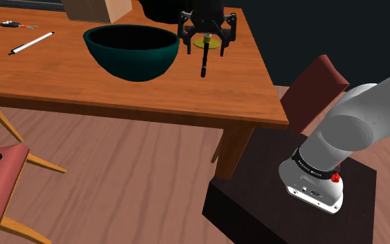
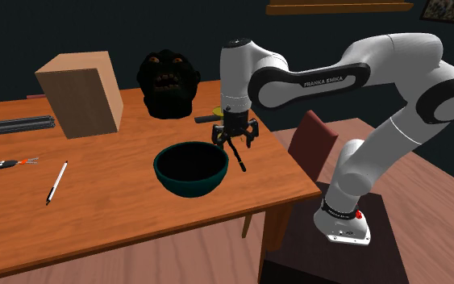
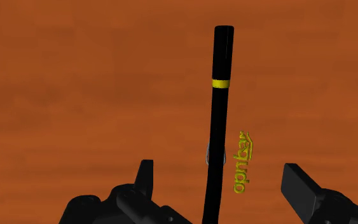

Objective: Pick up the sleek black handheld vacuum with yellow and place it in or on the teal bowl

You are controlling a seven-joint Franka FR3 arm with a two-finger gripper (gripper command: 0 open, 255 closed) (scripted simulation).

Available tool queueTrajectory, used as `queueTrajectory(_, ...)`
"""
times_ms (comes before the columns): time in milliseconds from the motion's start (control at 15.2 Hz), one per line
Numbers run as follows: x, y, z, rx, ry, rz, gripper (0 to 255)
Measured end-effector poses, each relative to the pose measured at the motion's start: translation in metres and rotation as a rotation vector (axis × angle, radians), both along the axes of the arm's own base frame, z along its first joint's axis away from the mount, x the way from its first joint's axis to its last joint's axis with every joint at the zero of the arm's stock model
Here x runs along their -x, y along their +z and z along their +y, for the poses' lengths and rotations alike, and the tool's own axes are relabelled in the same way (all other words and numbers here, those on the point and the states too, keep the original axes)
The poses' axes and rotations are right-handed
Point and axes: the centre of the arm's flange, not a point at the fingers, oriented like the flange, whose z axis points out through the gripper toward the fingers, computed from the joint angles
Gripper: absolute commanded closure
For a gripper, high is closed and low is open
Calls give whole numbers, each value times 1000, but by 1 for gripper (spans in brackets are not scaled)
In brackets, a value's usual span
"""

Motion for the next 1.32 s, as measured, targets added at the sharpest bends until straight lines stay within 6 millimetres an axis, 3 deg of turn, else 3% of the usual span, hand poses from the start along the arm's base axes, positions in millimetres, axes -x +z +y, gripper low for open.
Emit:
queueTrajectory(660, 0, 0, 0, 0, 0, 0, 255)
queueTrajectory(1320, 0, 47, 0, 0, 0, 0, 255)
